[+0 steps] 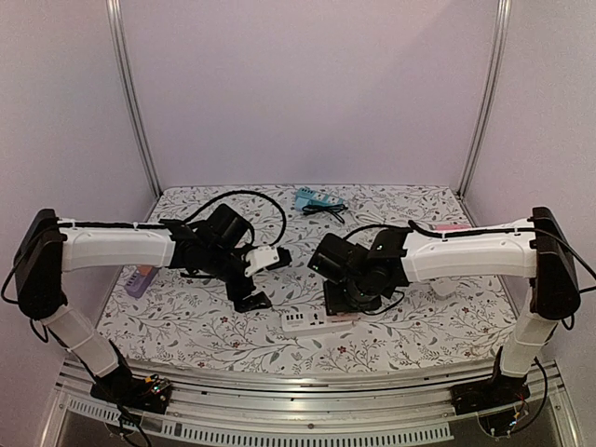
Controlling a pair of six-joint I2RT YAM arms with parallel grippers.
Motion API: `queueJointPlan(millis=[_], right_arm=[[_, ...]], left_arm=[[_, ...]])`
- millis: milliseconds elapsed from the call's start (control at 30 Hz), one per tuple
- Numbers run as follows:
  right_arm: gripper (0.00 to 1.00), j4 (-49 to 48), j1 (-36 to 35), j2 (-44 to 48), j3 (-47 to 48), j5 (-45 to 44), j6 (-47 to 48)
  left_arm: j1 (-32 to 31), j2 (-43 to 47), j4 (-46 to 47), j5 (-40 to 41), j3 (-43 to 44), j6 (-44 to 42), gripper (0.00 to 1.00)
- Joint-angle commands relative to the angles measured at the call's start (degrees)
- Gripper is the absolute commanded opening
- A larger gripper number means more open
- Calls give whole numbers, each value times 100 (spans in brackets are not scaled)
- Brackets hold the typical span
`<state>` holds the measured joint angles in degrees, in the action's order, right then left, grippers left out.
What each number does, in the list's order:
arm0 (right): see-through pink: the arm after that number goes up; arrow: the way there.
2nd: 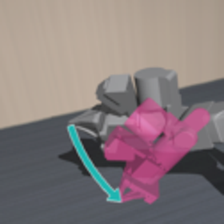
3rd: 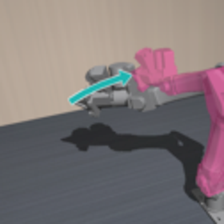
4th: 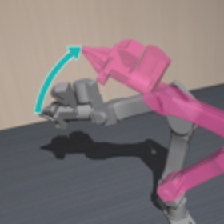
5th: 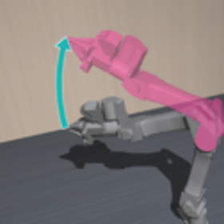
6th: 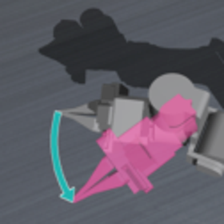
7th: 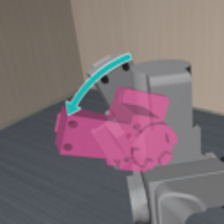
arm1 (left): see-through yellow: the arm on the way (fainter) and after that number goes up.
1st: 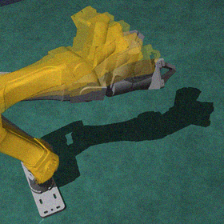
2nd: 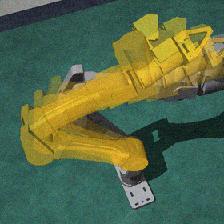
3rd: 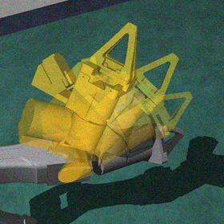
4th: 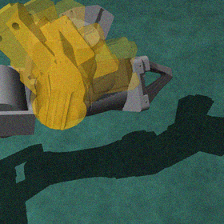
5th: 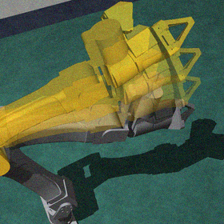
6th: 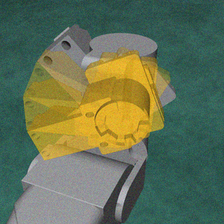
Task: Insert the plug
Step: Insert the plug into the socket.
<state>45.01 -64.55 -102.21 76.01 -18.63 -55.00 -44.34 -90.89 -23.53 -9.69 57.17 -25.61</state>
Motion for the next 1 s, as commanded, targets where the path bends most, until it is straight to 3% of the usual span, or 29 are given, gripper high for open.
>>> queueJointPlan(millis=[0, 533, 967], right_arm=[[0, -40, -19, -129, -167, 21, -87], [0, -271, 11, -298, 6, 200, 107], [0, -295, 15, -799, -451, 338, 118]], left_arm=[[57, -160, 81, 53, -66, -85, 100], [57, -274, 24, -24, -4, -92, 100], [57, -298, -14, -49, 16, -94, 100]])
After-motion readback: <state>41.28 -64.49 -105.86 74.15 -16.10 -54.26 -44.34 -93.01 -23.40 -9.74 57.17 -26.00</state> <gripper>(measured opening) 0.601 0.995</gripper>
